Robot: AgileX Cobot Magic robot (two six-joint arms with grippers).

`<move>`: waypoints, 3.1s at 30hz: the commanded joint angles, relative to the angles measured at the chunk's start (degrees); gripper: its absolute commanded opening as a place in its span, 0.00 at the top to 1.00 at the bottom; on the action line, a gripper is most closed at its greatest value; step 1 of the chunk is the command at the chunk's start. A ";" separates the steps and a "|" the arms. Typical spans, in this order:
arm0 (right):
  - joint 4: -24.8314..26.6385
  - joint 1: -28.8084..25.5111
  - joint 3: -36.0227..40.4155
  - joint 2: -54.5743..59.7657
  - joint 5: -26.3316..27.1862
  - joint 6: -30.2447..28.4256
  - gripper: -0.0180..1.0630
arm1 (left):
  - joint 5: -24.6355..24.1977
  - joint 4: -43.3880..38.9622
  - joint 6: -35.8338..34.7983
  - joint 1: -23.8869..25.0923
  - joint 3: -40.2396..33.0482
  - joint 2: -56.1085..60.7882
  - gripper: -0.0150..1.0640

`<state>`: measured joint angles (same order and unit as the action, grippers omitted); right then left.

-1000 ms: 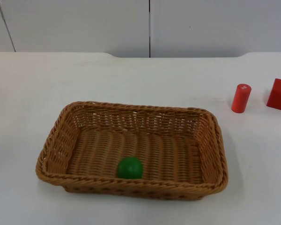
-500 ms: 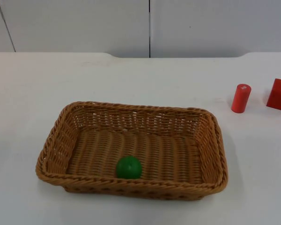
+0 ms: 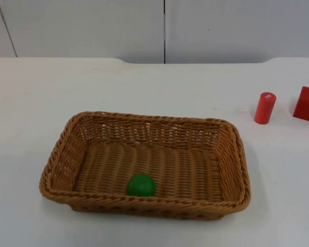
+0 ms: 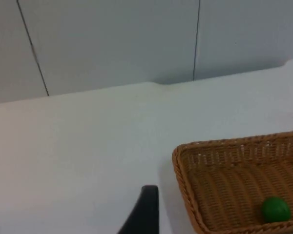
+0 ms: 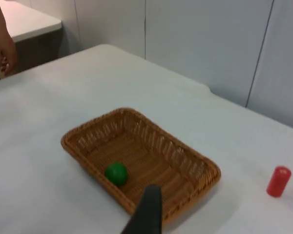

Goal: Pick up the basket with the left hand and place the object to the left of the red cylinder into the basket with the right hand.

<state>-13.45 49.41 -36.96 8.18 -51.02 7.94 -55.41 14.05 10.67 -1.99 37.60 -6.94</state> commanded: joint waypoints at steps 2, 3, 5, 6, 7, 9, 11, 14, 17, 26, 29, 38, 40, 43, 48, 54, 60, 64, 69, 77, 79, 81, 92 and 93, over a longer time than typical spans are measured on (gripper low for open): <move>0.30 -0.06 2.16 -4.31 -4.02 0.41 0.27 | -2.38 -1.46 -1.49 0.14 -0.95 4.41 0.20; 0.30 -0.06 2.16 -4.31 -4.02 0.41 0.27 | -2.38 -1.46 -1.49 0.14 -0.95 4.41 0.20; 0.49 -0.06 2.75 -7.11 -6.84 -0.01 0.27 | -3.49 -2.57 -2.15 0.14 -2.39 6.94 0.20; 0.62 -0.06 2.80 -8.18 -8.25 -0.01 0.27 | -4.12 -2.93 -3.22 0.14 -3.27 6.94 0.20; 0.87 -0.06 2.80 -8.18 -9.43 -0.01 0.27 | -4.90 -3.45 -4.08 0.14 -3.83 6.94 0.20; 1.94 -0.06 2.80 -8.18 -10.83 -0.43 0.27 | -6.33 -3.44 -4.41 0.14 -4.08 6.94 0.20; 4.32 -0.06 3.38 -8.18 -12.18 -2.00 0.27 | -6.72 -4.17 -5.39 0.14 -4.46 6.94 0.20; 7.79 -0.06 4.38 -8.18 -12.39 -4.49 0.27 | -6.83 -4.54 -5.49 0.14 -4.46 6.94 0.20; 10.64 -0.06 6.27 -8.18 -12.26 -4.76 0.27 | -6.83 -6.01 -5.51 0.14 -6.32 6.94 0.20; 11.03 -0.06 7.47 -8.18 -10.81 -4.76 0.27 | -6.09 -6.75 -6.57 0.14 -9.29 6.94 0.20; 10.90 -0.06 7.47 -8.18 -10.81 -4.76 0.27 | -6.09 -6.75 -6.57 0.14 -9.29 6.94 0.20; 10.67 -0.06 7.47 -8.18 -10.81 -4.76 0.27 | -6.09 -6.73 -6.44 0.14 -9.29 6.94 0.19; 10.57 -0.06 7.47 -8.18 -10.81 -4.91 0.27 | -6.09 -6.87 -6.44 0.14 -9.29 6.94 0.09; 10.57 -0.06 7.47 -8.18 -10.81 -4.91 0.12 | -6.09 -6.97 -6.66 0.14 -9.29 6.94 0.01; 10.57 -0.06 7.47 -8.18 -10.81 -4.91 0.01 | -6.09 -7.57 -7.44 0.14 -9.29 6.94 0.01; 10.57 -0.06 7.47 -8.18 -10.81 -4.91 0.01 | -6.09 -10.09 -11.12 0.14 -9.29 6.94 0.01; 10.57 -0.91 7.39 -8.18 -10.73 -4.91 0.01 | -6.09 -10.04 -11.11 0.14 -9.29 6.94 0.01; 10.57 -4.85 7.39 -8.18 -10.73 -4.91 0.01 | -6.09 -10.14 -11.11 0.14 -9.29 6.94 0.01; 10.57 -15.63 7.39 -8.18 -10.73 -4.91 0.01 | -6.09 -10.14 -11.11 0.14 -9.29 6.94 0.01; 10.57 -36.11 7.39 -8.18 -10.73 -4.91 0.01 | -6.09 -10.14 -11.11 0.14 -9.29 6.94 0.01; 10.57 -39.54 7.39 -8.18 -10.73 -4.91 0.01 | -6.09 -10.14 -11.11 0.14 -9.29 6.94 0.01; 10.57 -40.76 7.39 -8.18 -10.73 -4.91 0.01 | -6.09 -10.14 -11.11 0.14 -9.29 6.94 0.01; 10.69 -42.87 7.39 -8.18 -10.73 -4.91 0.01 | -6.09 -10.14 -11.11 0.14 -9.29 6.94 0.01; 10.69 -42.87 7.39 -8.18 -10.73 -4.91 0.01 | -6.09 -10.14 -11.11 0.14 -9.29 6.94 0.01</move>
<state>-2.90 6.83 -29.91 0.19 -62.56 3.25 -62.24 4.29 0.00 -1.99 28.57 -0.19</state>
